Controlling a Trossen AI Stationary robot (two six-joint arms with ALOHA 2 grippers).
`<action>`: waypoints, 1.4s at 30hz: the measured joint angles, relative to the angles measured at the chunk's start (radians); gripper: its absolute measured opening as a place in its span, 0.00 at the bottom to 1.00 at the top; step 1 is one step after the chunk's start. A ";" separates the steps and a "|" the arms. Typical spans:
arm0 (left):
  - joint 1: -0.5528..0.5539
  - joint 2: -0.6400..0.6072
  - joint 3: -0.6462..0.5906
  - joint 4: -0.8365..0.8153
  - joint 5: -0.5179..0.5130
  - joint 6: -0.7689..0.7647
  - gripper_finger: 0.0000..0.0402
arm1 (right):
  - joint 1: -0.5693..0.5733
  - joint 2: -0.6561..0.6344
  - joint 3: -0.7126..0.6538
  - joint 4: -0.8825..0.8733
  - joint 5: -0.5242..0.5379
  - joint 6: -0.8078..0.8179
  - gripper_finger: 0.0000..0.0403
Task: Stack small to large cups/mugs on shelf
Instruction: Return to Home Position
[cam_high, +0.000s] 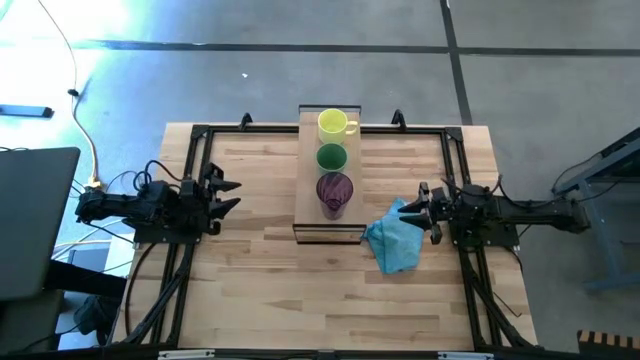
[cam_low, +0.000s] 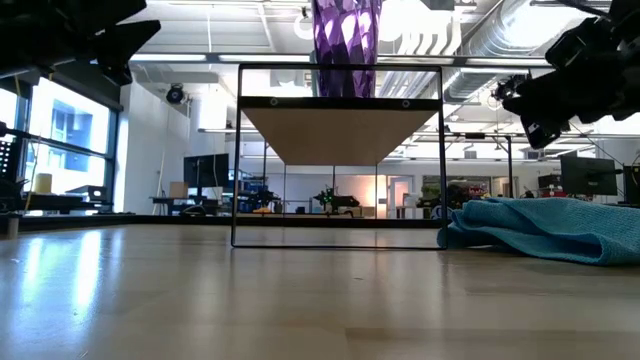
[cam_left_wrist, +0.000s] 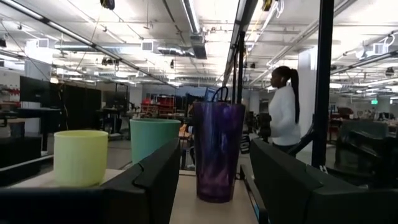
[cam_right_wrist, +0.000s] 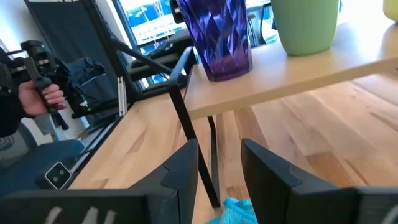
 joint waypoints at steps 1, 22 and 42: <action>0.000 0.000 0.000 -0.003 0.000 0.000 0.46 | 0.000 0.008 0.000 0.000 0.000 0.003 0.28; 0.000 0.000 0.000 -0.002 0.000 0.002 0.46 | 0.001 0.055 0.000 -0.003 0.009 0.006 0.28; 0.000 0.000 0.000 -0.007 0.000 0.002 0.46 | 0.001 0.055 0.001 -0.003 0.010 -0.047 0.28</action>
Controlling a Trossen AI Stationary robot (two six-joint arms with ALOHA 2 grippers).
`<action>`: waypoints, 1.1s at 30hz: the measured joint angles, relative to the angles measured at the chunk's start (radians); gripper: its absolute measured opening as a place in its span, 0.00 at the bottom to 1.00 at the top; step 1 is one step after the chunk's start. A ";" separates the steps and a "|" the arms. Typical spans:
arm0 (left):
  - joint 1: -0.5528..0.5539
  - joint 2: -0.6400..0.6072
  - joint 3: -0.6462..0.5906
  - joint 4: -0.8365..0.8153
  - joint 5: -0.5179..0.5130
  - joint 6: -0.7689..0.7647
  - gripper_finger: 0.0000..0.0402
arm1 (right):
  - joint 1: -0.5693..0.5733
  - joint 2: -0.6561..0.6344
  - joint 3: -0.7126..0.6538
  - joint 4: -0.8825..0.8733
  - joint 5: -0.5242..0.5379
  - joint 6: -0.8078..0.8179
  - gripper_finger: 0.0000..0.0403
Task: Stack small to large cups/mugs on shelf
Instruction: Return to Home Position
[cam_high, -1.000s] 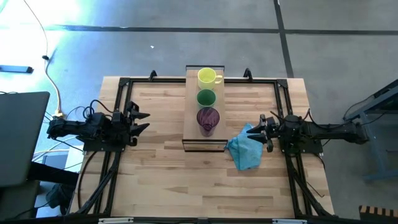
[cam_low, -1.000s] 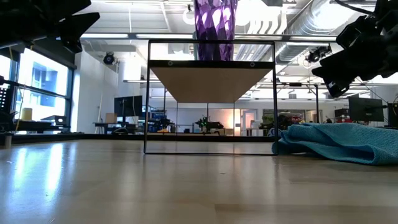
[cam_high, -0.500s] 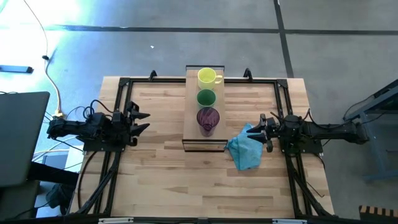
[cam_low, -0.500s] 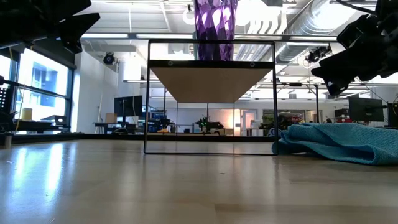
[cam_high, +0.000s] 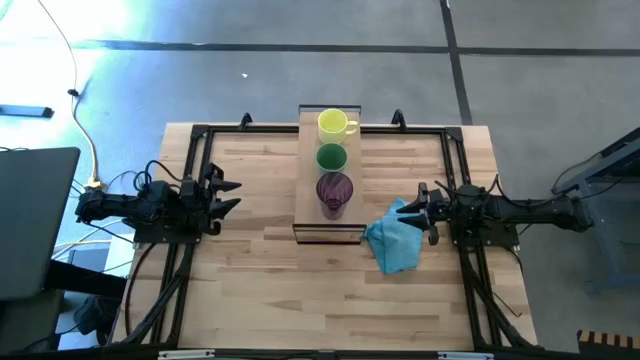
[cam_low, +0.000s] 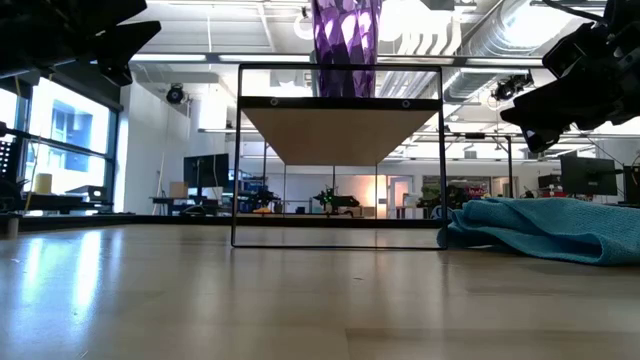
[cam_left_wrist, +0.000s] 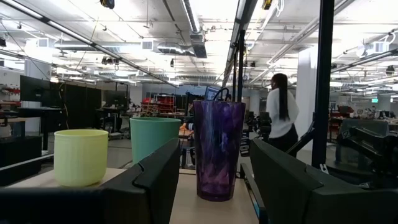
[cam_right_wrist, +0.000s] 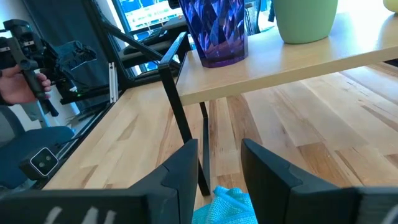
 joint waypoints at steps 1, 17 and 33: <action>0.000 0.000 0.000 0.000 0.000 0.000 0.46 | 0.000 0.000 0.000 0.000 0.000 0.004 0.28; 0.000 0.000 0.000 0.000 0.000 0.000 0.46 | 0.000 0.000 0.000 0.000 0.000 0.004 0.28; 0.000 0.000 0.000 0.000 0.000 0.000 0.46 | 0.000 0.000 0.000 0.000 0.001 -0.043 0.28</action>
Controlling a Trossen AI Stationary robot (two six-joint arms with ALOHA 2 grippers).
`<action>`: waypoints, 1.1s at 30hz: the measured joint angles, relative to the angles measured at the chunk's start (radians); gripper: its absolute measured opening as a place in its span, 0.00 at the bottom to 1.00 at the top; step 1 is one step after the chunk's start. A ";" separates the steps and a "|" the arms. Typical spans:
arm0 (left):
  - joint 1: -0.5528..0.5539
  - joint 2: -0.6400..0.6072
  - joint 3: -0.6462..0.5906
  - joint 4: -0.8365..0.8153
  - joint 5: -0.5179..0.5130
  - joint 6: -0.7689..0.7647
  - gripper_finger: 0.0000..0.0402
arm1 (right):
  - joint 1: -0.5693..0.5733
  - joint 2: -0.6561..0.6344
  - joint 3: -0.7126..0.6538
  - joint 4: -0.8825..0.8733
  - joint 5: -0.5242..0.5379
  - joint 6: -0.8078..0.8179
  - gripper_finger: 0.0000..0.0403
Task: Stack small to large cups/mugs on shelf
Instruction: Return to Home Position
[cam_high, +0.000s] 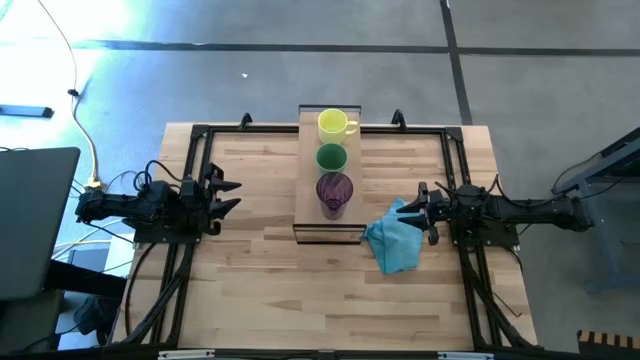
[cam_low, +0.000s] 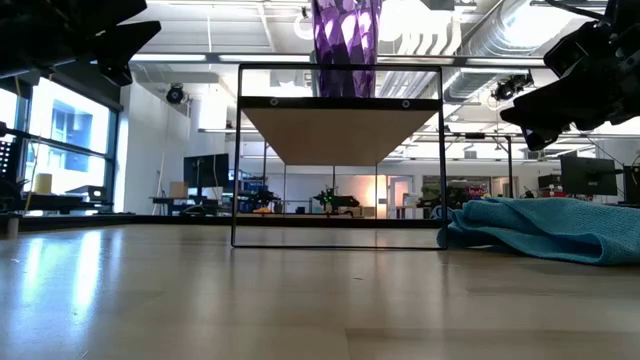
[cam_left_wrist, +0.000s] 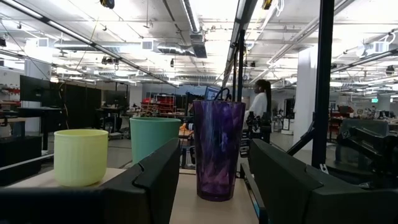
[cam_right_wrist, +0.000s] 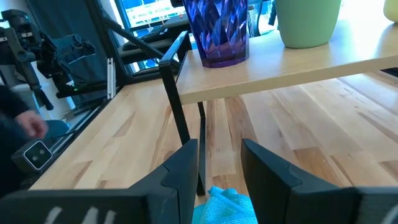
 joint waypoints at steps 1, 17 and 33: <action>0.000 0.000 0.000 0.000 0.000 0.000 0.46 | 0.000 0.000 0.000 0.000 0.000 0.001 0.28; 0.000 0.000 0.000 0.000 0.000 0.000 0.46 | 0.000 0.000 0.000 0.000 0.000 0.003 0.28; 0.000 0.000 0.000 0.000 0.000 0.000 0.46 | 0.000 0.000 0.000 -0.001 0.013 -0.032 0.28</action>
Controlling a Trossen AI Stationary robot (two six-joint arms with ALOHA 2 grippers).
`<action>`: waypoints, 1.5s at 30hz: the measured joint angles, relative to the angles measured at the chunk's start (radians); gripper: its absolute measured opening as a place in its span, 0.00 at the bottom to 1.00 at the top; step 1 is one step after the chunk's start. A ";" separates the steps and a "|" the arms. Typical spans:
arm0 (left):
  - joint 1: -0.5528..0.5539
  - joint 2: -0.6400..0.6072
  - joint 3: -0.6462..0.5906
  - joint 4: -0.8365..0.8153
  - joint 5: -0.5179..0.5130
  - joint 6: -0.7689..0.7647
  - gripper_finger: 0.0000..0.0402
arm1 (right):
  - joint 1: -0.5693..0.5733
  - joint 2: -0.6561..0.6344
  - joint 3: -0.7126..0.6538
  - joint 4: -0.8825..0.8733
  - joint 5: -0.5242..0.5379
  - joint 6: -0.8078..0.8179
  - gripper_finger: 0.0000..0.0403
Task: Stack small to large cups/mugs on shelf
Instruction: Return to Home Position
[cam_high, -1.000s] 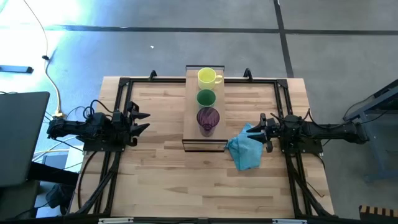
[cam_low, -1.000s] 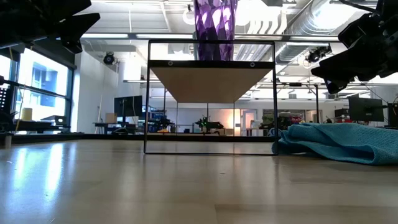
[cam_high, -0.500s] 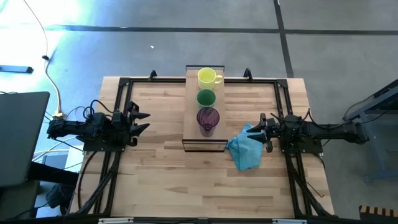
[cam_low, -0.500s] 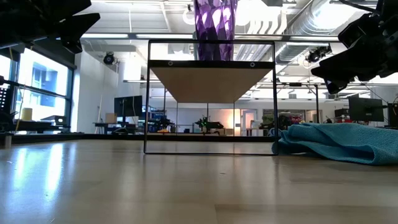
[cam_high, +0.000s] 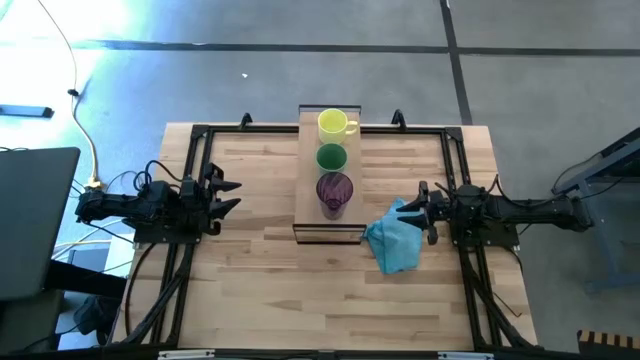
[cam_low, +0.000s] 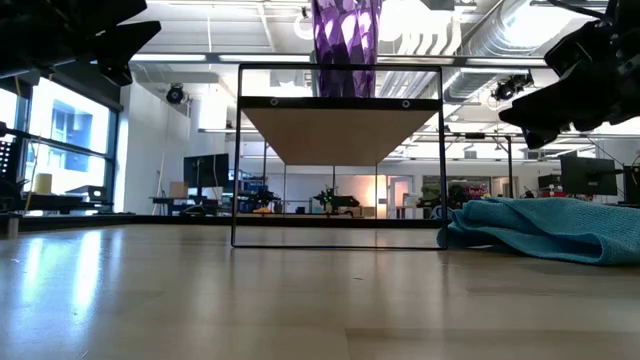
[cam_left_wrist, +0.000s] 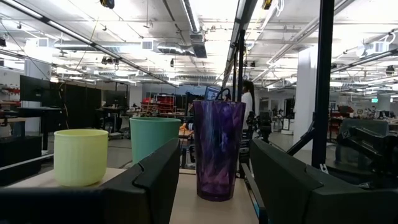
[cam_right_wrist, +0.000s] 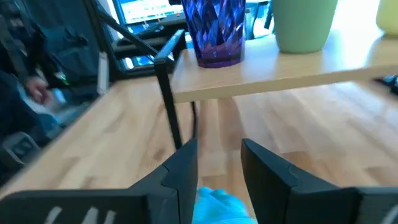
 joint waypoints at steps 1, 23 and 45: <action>0.000 0.000 0.000 0.000 0.000 0.000 0.46 | 0.000 0.000 0.000 -0.001 0.010 -0.033 0.28; 0.000 0.000 0.000 0.000 0.000 0.000 0.46 | 0.000 0.000 0.000 -0.008 0.047 -0.234 0.28; 0.000 0.000 0.000 -0.001 0.000 0.000 0.46 | 0.000 0.000 0.000 -0.008 0.046 -0.234 0.28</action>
